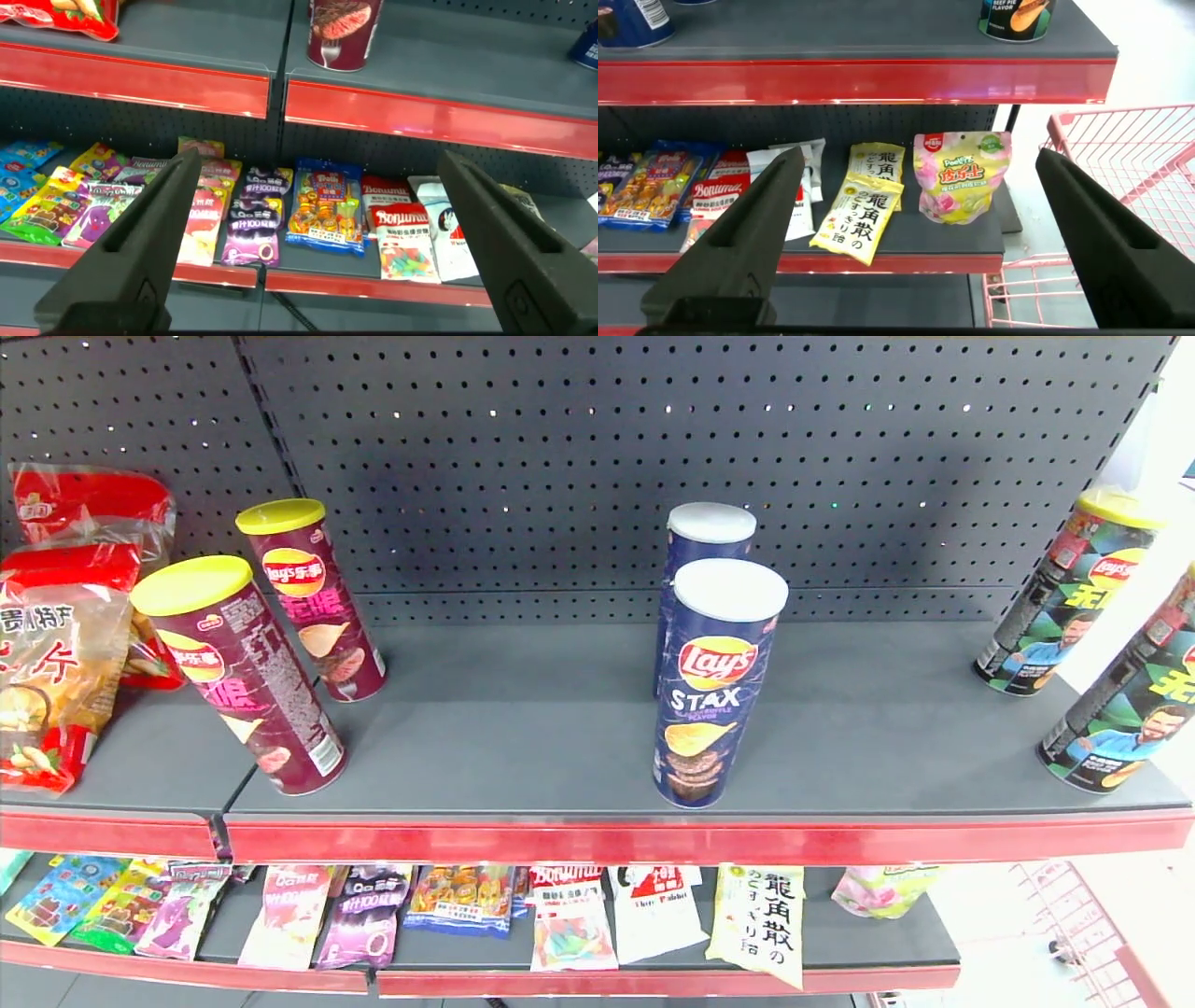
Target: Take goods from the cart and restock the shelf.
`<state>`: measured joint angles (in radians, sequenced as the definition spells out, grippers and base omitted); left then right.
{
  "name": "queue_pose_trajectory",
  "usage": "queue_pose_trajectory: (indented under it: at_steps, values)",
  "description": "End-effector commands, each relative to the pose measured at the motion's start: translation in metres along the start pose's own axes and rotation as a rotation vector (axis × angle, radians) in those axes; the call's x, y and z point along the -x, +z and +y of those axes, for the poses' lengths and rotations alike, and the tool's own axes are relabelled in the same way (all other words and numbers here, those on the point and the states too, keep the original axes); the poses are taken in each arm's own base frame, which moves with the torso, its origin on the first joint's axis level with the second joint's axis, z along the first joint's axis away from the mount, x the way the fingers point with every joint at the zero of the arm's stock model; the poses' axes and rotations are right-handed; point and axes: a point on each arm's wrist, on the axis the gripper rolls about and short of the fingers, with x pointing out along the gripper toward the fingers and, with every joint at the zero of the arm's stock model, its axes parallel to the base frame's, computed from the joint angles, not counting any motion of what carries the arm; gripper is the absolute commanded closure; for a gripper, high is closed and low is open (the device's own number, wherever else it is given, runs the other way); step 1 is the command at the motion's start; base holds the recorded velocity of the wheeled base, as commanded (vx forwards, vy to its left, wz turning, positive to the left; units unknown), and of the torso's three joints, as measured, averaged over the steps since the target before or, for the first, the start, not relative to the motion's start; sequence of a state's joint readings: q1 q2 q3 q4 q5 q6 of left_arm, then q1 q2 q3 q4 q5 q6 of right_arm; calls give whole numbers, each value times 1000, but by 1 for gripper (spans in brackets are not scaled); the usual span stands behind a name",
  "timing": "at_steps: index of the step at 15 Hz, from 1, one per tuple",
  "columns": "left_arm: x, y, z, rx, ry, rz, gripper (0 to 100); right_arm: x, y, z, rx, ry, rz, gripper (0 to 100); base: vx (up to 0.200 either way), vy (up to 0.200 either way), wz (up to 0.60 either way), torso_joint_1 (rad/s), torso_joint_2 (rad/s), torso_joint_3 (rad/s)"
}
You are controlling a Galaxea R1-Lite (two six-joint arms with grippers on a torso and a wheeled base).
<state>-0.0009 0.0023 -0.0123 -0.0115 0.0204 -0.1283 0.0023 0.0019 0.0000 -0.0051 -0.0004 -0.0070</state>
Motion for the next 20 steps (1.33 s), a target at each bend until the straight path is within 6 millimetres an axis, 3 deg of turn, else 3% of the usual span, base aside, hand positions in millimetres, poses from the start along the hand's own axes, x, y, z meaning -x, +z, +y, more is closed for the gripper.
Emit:
queue_pose_trajectory:
  at_steps: [1,4,5,6,7,10,12,13,14,15,16,19,20]
  values:
    - [0,0,0,-1,1,1,0,0,0,0,5,9,-1,0,0,0,0,0,0,0]
    - [0,0,0,2,1,1,0,0,0,0,8,10,-3,0,0,0,0,0,0,0]
    - [0,0,0,7,2,1,0,2,11,0,1,21,-61,0,0,0,0,0,0,0]
    - [0,0,0,8,4,1,0,9,47,1,-5,79,-137,0,0,0,0,0,0,0]
    - [0,0,0,4,1,1,0,4,69,1,-29,112,-91,0,0,0,0,0,0,0]
    - [0,0,0,8,6,-1,0,-39,121,4,-60,258,54,0,0,0,0,0,0,0]
    - [0,0,0,8,5,1,0,-75,142,13,-58,362,156,0,0,0,0,0,0,0]
    - [0,0,0,8,5,1,0,-99,143,18,-58,372,240,0,0,0,0,0,0,0]
    - [0,0,0,8,5,1,0,-108,144,20,-60,369,259,0,0,0,0,0,0,0]
    - [0,0,0,8,5,1,0,-147,148,27,-61,359,313,0,0,0,0,0,0,0]
    - [0,0,0,8,5,1,0,-166,147,30,-55,358,330,0,0,0,0,0,0,0]
    - [0,0,0,8,5,1,0,-210,127,40,-43,364,449,0,0,0,0,0,0,0]
    - [0,0,0,8,6,-1,0,-213,124,41,-41,363,463,0,0,0,0,0,0,0]
